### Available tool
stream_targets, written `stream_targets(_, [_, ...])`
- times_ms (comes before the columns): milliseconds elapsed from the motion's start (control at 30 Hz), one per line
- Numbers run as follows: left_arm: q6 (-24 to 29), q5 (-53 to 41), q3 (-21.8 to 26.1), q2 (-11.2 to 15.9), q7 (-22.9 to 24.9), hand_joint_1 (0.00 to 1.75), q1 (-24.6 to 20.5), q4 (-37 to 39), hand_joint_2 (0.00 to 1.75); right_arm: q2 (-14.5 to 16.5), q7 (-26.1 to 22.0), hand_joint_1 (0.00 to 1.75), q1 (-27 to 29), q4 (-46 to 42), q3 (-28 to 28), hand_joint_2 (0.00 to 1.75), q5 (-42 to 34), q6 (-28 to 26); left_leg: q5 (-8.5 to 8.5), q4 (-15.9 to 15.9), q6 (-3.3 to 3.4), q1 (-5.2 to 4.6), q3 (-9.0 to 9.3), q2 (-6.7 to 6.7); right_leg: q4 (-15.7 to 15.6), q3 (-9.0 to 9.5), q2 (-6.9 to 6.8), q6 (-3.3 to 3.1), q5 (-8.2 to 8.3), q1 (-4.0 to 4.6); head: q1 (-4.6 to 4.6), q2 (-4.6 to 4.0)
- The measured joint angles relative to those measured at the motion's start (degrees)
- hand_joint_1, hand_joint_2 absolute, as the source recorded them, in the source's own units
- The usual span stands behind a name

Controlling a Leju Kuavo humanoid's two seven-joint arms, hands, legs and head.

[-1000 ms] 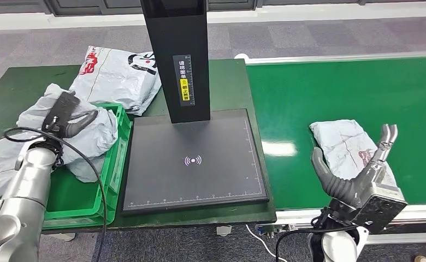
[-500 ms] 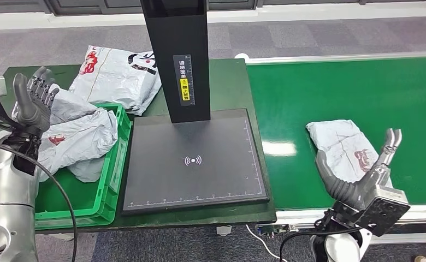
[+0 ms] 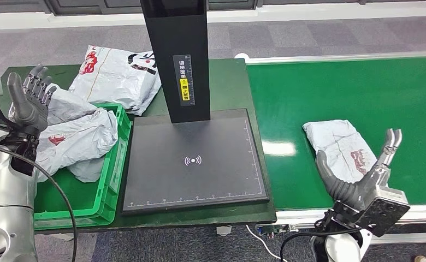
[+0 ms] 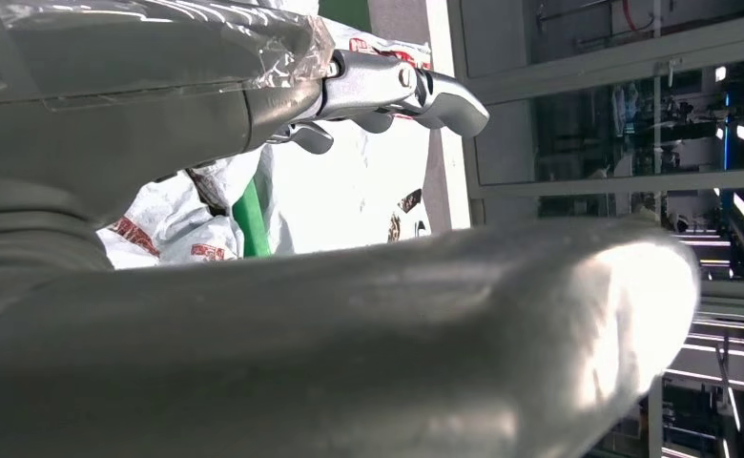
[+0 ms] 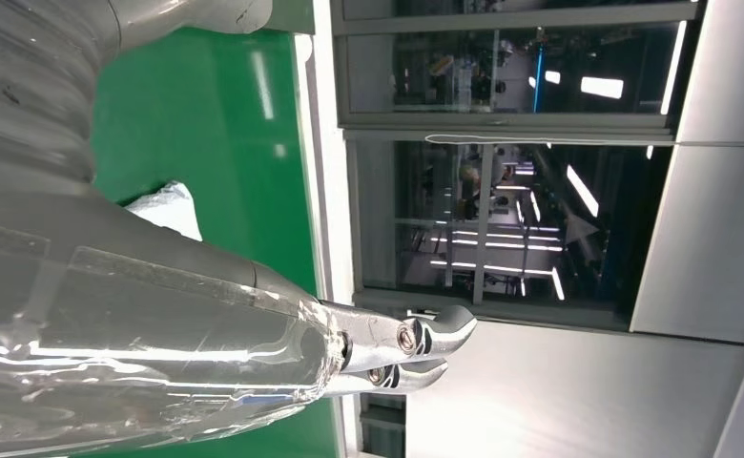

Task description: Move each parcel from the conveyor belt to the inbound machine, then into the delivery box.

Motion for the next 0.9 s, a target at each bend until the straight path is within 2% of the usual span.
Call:
stream_targets(200, [-0.1, 0.2, 0.0, 0.0, 0.0, 0.0, 0.0, 0.0, 0.0, 0.0, 0.0, 0.0, 0.0, 0.0, 0.0, 1.75, 0.0, 0.0, 0.0, 0.0, 0.0, 0.0, 0.0, 0.0, 0.0, 0.0, 0.0, 0.0, 0.0, 0.0, 0.0, 0.0])
stream_targets(300, [-2.4, 10.2, -1.4, 0.7, 2.8, 0.0, 1.9, -2.7, 0.0, -0.6, 0.9, 0.0, 1.2, 0.0, 0.0, 1.75, 0.0, -0.2, -0.01, 0.0, 0.0, 0.0, 0.0, 0.0, 0.0, 0.0, 0.0, 0.0, 0.0, 0.0, 0.0, 0.0])
stream_targets(333, [-1.8, 12.9, -2.2, 1.0, 3.5, 0.0, 2.9, -4.2, 0.44, -0.9, 1.5, 0.0, 1.8, -0.1, 0.0, 1.75, 0.3, -0.2, -0.01, 0.0, 0.0, 0.0, -0.01, 0.0, 0.0, -0.01, 0.0, 0.0, 0.0, 0.0, 0.0, 0.0])
stream_targets(367, [0.9, 12.0, -3.1, 1.2, 3.1, 0.0, 3.9, -5.9, 0.87, -1.1, 2.0, 0.0, 2.3, -0.2, 0.0, 1.75, 0.9, -0.3, -0.02, 0.0, 0.01, 0.0, -0.01, 0.0, 0.0, -0.03, 0.0, 0.0, 0.0, 0.0, 0.0, 0.0])
stream_targets(433, [9.5, 5.9, -4.4, 1.0, 0.8, 0.0, 5.8, -10.0, 1.75, -1.3, 4.5, 0.0, 2.8, -0.4, 0.0, 1.75, 4.2, 0.1, -0.04, 0.0, -0.02, 0.0, -0.13, 0.03, 0.0, -0.05, 0.02, 0.0, -0.01, -0.01, 0.01, 0.0])
stream_targets(500, [18.1, -1.6, -6.2, -0.9, -4.0, 0.0, 9.7, -17.5, 1.75, -3.3, 11.3, 0.0, -0.4, 2.2, -0.1, 1.75, 12.9, 4.7, -0.21, 0.0, 0.0, 0.03, -0.36, 0.38, 0.0, -0.04, 0.32, -0.01, 0.02, -0.06, -0.06, 0.0])
stream_targets(600, [27.8, -10.2, -12.1, -5.7, -11.1, 0.0, 18.2, -32.0, 1.75, -11.9, 27.9, 0.0, -15.9, 18.8, -1.1, 1.75, 38.3, 20.5, -0.37, 0.2, 0.54, -0.03, -0.05, 1.05, -0.1, 0.06, 0.93, 0.45, 0.1, -0.19, -0.27, 0.0])
stream_targets(633, [30.2, -11.0, -15.0, -7.0, -11.5, 0.0, 20.7, -35.8, 1.75, -15.0, 30.7, 0.0, -21.5, 26.2, -1.7, 1.75, 45.6, 23.7, -0.28, 0.3, 0.72, -0.1, -0.02, 0.87, -0.1, 0.07, 0.76, 0.65, 0.15, -0.25, -0.26, 0.0])
stream_targets(700, [33.1, -10.3, -19.7, -8.0, -11.4, 0.0, 24.6, -41.2, 1.75, -19.9, 30.5, 0.0, -30.5, 39.5, -2.4, 1.75, 52.5, 25.3, -0.08, 0.5, 0.89, -0.16, -0.27, 0.33, -0.1, 0.01, 0.28, 0.87, 0.28, -0.29, -0.2, 0.0])
stream_targets(767, [33.4, -8.7, -21.9, -8.2, -12.2, 0.0, 27.1, -44.6, 1.75, -23.9, 28.7, 0.0, -37.1, 50.5, -2.5, 1.75, 53.9, 26.4, -0.01, 0.5, 0.9, -0.19, -0.42, -0.03, -0.2, -0.02, -0.05, 0.92, 0.36, -0.31, -0.19, 0.0])
stream_targets(900, [31.6, -7.5, -23.3, -8.2, -13.5, 0.0, 30.0, -48.0, 1.75, -28.4, 28.5, 0.0, -44.1, 64.9, -2.4, 1.75, 55.1, 29.8, 0.04, 0.5, 0.91, -0.18, -0.54, -0.41, -0.2, -0.02, -0.41, 0.91, 0.31, -0.29, -0.19, 0.0])
